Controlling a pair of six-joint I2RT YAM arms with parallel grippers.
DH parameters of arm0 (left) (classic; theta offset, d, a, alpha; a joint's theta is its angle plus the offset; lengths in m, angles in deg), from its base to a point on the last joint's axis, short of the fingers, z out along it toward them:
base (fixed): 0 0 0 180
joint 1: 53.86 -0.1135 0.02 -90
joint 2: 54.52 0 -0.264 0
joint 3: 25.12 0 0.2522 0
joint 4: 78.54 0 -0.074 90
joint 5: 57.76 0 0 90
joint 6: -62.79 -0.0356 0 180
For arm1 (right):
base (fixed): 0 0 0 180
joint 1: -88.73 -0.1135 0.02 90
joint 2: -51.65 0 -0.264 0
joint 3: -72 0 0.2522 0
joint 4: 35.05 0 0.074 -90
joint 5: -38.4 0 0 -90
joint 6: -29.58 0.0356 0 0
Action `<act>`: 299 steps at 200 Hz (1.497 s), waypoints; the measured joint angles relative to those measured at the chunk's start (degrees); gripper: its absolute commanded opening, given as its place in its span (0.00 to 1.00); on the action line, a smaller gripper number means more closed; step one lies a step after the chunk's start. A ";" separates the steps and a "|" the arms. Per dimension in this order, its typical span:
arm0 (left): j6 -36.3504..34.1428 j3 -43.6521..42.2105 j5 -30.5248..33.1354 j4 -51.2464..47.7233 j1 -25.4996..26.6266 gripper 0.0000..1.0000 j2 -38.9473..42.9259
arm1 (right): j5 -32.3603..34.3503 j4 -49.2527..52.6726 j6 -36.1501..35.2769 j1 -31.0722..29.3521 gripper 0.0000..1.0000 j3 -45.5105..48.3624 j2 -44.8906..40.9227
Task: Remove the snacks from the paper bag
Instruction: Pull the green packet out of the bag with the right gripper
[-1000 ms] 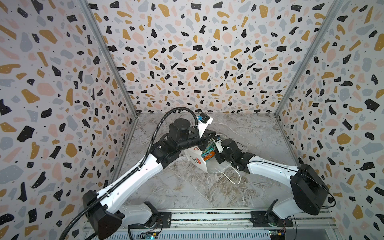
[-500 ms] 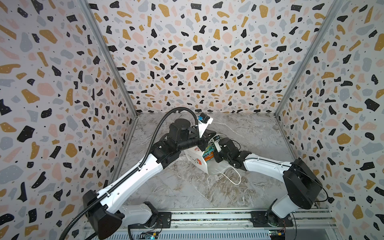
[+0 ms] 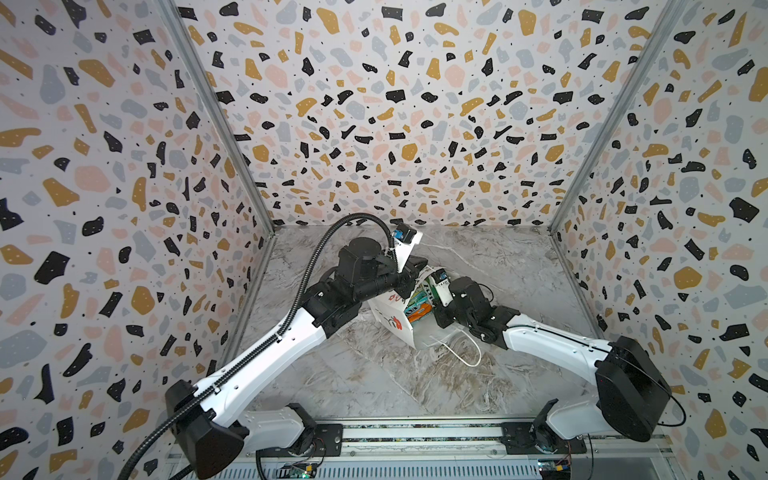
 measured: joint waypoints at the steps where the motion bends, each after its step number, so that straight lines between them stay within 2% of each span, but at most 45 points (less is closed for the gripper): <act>1: 0.00 0.00 0.02 -0.02 0.00 0.00 0.00 | -0.04 0.09 -0.02 0.00 0.00 0.07 -0.17; 108: 0.00 -0.90 0.90 0.52 0.02 0.00 0.09 | -5.38 6.12 -3.69 -0.24 0.00 2.47 -19.32; 150: 0.00 -0.90 0.87 0.50 0.02 0.00 0.09 | -4.98 9.64 -5.31 -0.61 0.00 1.79 -27.98; 202: 0.00 -0.96 0.87 0.48 0.00 0.00 0.07 | 0.85 13.51 -6.23 -0.72 0.00 -1.46 -34.51; 255: 0.00 -0.96 -0.52 0.50 0.09 0.00 0.07 | 15.82 13.79 -5.55 0.37 0.00 -1.51 -39.52; 276: 0.00 -0.96 -0.96 0.50 0.22 0.00 0.07 | 18.45 14.29 -4.48 4.37 0.00 -1.51 -38.58; 299: 0.00 -0.96 -1.36 0.50 0.28 0.00 0.07 | 15.06 14.40 -3.19 12.85 0.00 -1.18 -35.67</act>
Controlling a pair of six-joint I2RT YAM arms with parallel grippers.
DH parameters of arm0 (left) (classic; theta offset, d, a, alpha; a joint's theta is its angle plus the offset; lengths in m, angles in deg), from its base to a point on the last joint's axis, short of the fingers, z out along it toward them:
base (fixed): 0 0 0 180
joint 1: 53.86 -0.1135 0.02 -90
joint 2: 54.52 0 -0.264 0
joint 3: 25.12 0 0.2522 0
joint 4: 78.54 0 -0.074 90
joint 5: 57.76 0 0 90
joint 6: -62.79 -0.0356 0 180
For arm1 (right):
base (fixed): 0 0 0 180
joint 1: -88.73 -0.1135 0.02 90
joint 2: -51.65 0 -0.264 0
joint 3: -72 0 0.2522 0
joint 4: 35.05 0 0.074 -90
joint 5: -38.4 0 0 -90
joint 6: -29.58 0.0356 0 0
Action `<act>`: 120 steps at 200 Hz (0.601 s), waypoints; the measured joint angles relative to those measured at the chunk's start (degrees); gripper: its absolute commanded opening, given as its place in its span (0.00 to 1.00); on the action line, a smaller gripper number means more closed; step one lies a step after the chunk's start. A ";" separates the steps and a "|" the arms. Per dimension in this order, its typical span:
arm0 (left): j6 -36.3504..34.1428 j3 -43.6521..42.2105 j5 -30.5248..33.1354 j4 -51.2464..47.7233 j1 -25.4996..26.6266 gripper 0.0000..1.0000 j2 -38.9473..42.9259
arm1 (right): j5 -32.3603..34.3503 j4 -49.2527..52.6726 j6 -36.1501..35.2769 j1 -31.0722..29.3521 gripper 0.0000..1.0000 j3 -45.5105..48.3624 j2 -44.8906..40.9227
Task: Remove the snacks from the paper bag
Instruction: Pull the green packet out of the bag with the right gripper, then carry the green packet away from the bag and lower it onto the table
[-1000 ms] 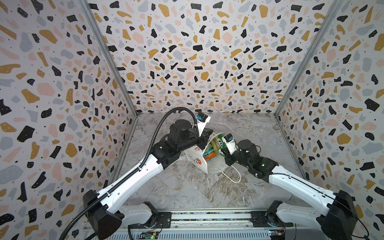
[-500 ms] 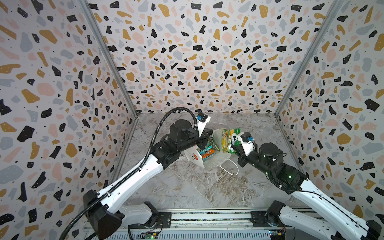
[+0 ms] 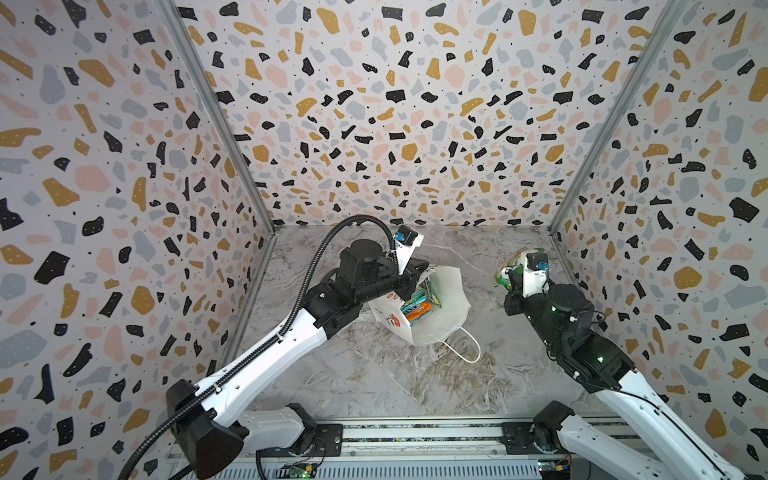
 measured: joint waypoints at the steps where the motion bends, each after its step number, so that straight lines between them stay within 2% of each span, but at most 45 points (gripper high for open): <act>1: 0.00 0.00 -0.02 0.00 0.00 0.00 0.00 | -0.22 0.02 0.04 0.28 0.00 0.02 0.11; 26: 0.00 0.00 -0.39 0.00 0.17 0.00 0.00 | -8.74 -1.55 1.46 10.32 0.00 3.10 4.02; 47: 0.00 0.00 -0.61 0.00 0.20 0.00 0.00 | -14.80 -3.82 2.40 15.37 0.00 6.80 7.34; 82: 0.02 -0.31 -0.90 0.13 0.22 0.00 0.00 | -26.73 -11.23 3.65 20.15 0.00 10.05 15.56; 120: 0.04 -0.42 -1.01 0.81 0.26 0.00 0.00 | -38.47 -22.38 5.20 21.86 0.00 9.94 26.95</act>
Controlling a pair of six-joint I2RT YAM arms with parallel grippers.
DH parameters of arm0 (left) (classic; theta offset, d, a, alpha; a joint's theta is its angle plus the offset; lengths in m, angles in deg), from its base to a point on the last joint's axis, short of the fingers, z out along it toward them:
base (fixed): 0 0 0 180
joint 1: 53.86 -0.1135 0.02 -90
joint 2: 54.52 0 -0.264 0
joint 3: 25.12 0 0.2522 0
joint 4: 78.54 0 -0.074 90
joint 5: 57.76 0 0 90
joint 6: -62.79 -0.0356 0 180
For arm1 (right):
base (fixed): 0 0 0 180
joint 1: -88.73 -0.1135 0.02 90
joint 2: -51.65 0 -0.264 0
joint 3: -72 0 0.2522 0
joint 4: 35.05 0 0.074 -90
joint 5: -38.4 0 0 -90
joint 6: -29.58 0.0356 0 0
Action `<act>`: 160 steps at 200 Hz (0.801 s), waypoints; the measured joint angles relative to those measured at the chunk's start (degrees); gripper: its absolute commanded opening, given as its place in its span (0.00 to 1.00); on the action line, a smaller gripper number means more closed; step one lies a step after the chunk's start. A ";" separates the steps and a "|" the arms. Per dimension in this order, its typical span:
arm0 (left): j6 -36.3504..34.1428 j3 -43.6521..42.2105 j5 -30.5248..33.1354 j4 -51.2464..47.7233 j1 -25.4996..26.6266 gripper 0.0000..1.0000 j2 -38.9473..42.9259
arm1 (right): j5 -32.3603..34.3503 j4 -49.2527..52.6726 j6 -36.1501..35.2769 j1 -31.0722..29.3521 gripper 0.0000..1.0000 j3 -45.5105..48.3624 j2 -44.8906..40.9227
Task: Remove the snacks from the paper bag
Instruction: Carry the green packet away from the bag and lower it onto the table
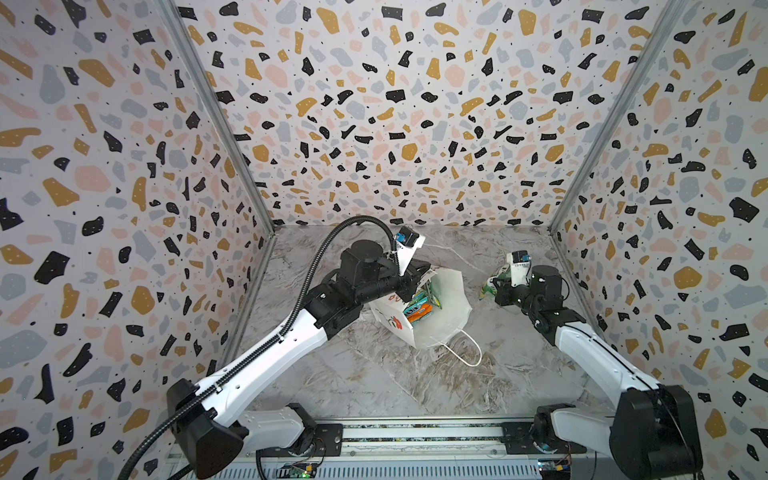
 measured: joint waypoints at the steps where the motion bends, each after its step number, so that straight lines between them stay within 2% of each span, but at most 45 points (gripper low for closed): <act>1: -0.02 0.00 -0.02 0.00 0.00 0.00 0.00 | -0.20 -0.20 0.04 0.02 0.00 -0.02 0.20; 47: 0.00 -0.02 -0.13 0.00 0.00 0.00 -0.02 | -12.17 -9.42 1.90 0.87 0.00 -5.07 13.00; 87: -0.02 -0.11 -0.13 0.00 0.00 0.00 -0.02 | -20.09 -14.25 3.45 5.05 0.00 -11.34 24.37; 128: -0.02 -0.11 -0.55 -0.02 0.04 0.00 -0.26 | -21.92 -13.16 3.26 8.13 0.00 -12.33 29.09; 160: -0.02 -0.11 -0.94 -0.02 0.22 0.00 -0.39 | -18.91 -10.38 1.79 8.94 0.00 -12.35 29.14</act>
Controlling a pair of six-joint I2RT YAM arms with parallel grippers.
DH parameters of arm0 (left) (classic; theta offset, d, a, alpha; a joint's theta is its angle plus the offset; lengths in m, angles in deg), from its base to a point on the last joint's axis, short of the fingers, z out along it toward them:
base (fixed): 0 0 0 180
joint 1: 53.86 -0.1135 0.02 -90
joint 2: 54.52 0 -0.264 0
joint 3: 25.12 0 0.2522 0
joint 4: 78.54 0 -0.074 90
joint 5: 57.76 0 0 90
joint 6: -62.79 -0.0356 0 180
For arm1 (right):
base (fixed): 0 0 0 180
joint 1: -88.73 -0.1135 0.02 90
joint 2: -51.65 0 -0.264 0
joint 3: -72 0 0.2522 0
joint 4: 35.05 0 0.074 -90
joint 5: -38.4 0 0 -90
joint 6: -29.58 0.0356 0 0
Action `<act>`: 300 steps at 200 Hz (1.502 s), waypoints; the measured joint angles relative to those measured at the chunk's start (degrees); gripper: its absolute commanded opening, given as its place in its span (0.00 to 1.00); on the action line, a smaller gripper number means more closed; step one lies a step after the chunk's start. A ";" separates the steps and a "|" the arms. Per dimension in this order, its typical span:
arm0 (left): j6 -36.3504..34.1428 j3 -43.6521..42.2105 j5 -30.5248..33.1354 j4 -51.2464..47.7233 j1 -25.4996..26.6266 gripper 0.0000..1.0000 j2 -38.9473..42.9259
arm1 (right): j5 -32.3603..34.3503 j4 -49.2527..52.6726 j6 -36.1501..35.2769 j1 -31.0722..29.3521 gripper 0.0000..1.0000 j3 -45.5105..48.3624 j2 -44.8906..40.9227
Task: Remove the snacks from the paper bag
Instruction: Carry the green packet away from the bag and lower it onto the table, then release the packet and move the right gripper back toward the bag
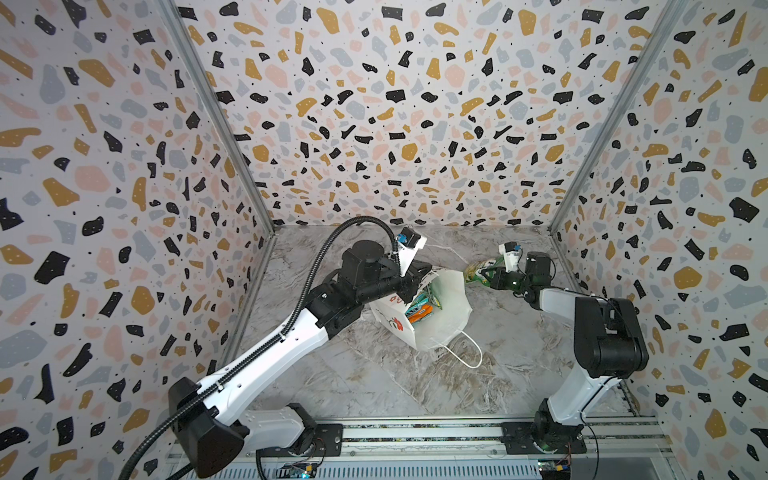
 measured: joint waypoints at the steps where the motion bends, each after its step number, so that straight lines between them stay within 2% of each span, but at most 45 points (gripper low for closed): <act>1: 0.00 0.00 0.00 0.00 0.00 0.00 -0.02 | 0.04 0.09 -0.04 0.00 0.00 0.00 0.00; 51: 0.00 0.00 -0.17 -0.02 0.04 0.00 -0.07 | 7.41 7.15 -2.54 0.55 0.06 -3.37 4.04; 114: -0.02 0.00 -0.17 -0.04 0.04 0.00 -0.07 | 9.68 10.14 -3.34 0.59 0.14 -10.08 10.95; 124: -0.02 0.00 -0.17 -0.04 0.04 0.00 -0.07 | 9.68 10.29 -3.34 0.59 0.20 -11.04 11.80; 151: -0.02 0.00 -0.17 -0.04 0.04 0.00 -0.07 | 10.34 11.04 -3.30 0.59 0.45 -12.24 12.98; 191: -0.04 0.00 -0.15 -0.07 0.04 0.00 -0.09 | 14.19 12.20 -2.89 0.59 0.70 -11.91 12.46; 217: -0.09 0.00 -0.11 -0.11 0.04 0.00 -0.09 | 17.51 11.82 -2.58 0.59 0.72 -8.39 7.41; 243: -0.17 0.00 0.04 -0.17 0.04 0.00 -0.09 | 18.84 10.51 -2.16 0.59 0.72 -4.04 -1.44; 300: -0.22 0.00 0.22 -0.24 0.04 0.00 -0.09 | 10.43 4.02 0.24 -0.52 0.70 5.68 -25.18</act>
